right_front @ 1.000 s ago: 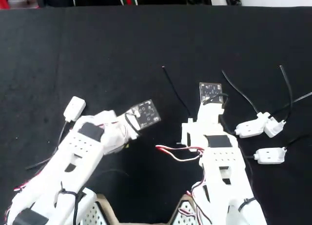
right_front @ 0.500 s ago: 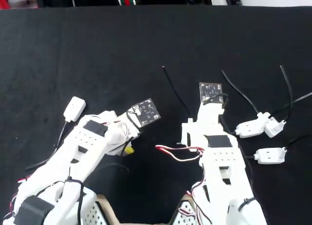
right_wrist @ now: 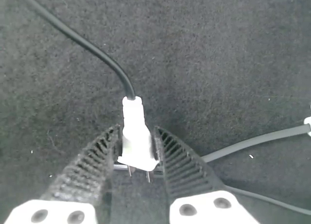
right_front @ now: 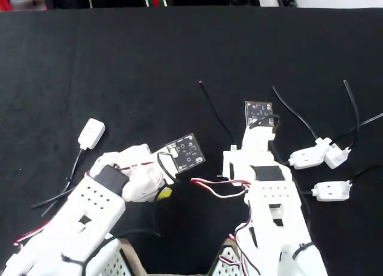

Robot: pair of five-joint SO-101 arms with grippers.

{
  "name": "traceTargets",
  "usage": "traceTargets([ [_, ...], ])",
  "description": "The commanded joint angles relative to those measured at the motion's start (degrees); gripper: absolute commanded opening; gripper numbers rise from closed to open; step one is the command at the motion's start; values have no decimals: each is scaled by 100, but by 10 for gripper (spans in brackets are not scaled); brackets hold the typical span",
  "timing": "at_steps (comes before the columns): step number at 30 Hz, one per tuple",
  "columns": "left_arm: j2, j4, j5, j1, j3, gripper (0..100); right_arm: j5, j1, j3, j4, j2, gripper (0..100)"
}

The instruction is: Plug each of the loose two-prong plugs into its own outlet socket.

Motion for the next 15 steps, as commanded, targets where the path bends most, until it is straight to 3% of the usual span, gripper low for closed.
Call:
traceTargets([
  [1, 1284, -404, 26, -40, -312, 275, 53, 70, -242, -88, -110, 12],
  [8, 4097, -299, 9, -444, -1877, 270, 53, 70, -233, -88, -110, 12],
  [15, 4053, -580, -369, -945, -1930, 252, 53, 70, -233, -88, -110, 12],
])
